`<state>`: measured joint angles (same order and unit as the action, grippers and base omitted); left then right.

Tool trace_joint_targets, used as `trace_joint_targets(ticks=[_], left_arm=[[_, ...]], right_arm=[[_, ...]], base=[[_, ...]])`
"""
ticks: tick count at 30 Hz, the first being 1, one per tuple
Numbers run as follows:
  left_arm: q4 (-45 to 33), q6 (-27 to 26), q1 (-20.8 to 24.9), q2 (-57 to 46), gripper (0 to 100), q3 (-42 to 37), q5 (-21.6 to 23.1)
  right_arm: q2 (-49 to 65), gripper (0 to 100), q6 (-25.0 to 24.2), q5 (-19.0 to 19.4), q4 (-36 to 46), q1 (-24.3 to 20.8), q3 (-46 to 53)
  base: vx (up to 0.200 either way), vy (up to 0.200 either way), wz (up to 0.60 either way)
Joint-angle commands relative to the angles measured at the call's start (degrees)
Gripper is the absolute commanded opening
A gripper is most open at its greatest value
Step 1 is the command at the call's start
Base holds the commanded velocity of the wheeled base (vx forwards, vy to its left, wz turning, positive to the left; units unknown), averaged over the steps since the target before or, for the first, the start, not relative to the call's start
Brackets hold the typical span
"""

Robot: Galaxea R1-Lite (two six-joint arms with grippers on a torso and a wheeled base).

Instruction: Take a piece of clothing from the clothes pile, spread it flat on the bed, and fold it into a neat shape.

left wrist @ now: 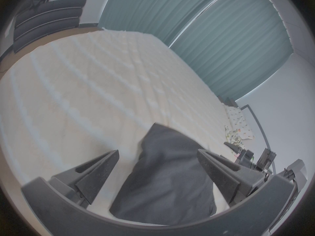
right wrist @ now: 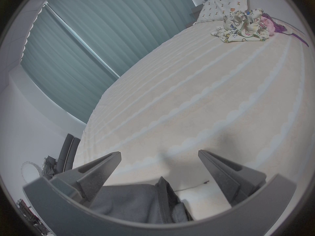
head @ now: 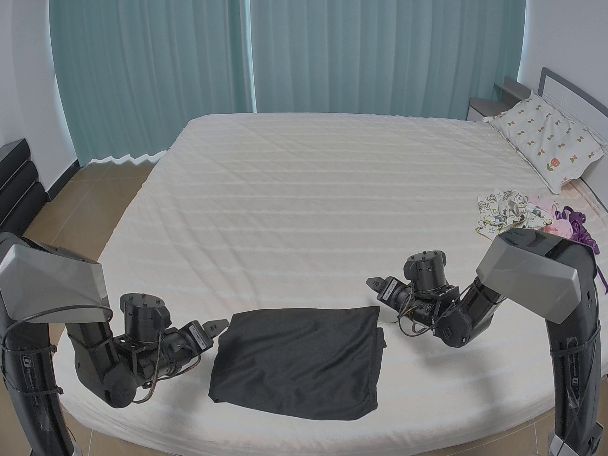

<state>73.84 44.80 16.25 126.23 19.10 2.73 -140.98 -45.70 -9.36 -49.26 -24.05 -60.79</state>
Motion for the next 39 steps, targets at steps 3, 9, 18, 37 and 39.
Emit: trace_joint_targets(ticks=[3,9,18,37,39], left_arm=[[-0.7,0.1,5.9,4.9,100,9.2,-1.4],[-0.8,-0.1,8.7,9.0,100,13.0,-1.9],[-0.7,-1.9,4.7,12.3,100,15.9,-4.8],[-0.9,-0.8,-3.1,-22.1,100,-0.8,-6.2],[-1.1,-1.1,-3.5,-27.5,100,-3.8,-6.2]], right_arm=[[7.5,100,-1.9,0.4,-2.1,1.2,8.4],[10.1,100,-2.0,0.4,-4.6,1.9,13.2],[14.2,100,-2.3,0.5,-6.9,3.0,18.1],[46.9,100,-1.2,-0.4,-7.5,5.3,37.9],[53.6,100,0.3,-0.4,-6.6,5.3,40.8]], base=[[0.000,0.000,0.00],[0.000,0.000,0.00],[0.000,0.000,0.00],[0.000,0.000,0.00],[0.000,0.000,0.00]])
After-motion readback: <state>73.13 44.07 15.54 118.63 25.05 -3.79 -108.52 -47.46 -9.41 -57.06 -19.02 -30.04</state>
